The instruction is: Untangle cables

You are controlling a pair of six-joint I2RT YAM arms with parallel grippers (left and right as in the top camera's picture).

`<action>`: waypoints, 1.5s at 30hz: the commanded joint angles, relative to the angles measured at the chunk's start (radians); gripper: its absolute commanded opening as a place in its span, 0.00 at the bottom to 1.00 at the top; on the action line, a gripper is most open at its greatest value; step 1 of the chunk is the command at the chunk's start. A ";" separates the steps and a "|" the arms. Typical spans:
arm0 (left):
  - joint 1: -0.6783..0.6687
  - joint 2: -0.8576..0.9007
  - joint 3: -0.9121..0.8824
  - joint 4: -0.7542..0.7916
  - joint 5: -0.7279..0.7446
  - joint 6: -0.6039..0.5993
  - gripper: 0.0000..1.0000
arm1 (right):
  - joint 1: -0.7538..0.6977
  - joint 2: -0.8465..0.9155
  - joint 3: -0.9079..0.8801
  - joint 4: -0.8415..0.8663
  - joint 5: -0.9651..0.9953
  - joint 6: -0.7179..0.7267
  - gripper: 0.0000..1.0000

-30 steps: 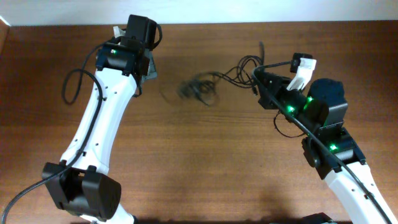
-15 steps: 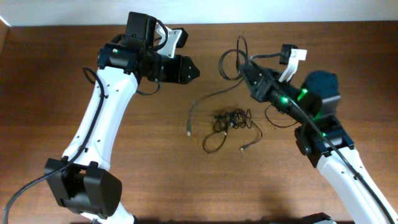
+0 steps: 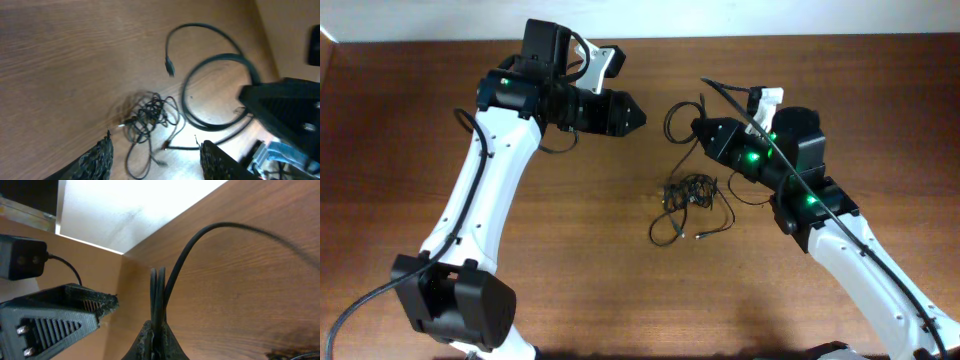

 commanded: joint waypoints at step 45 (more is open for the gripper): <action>0.004 -0.231 0.047 0.084 -0.322 -0.128 0.00 | 0.120 0.013 0.006 -0.319 0.405 -0.033 0.79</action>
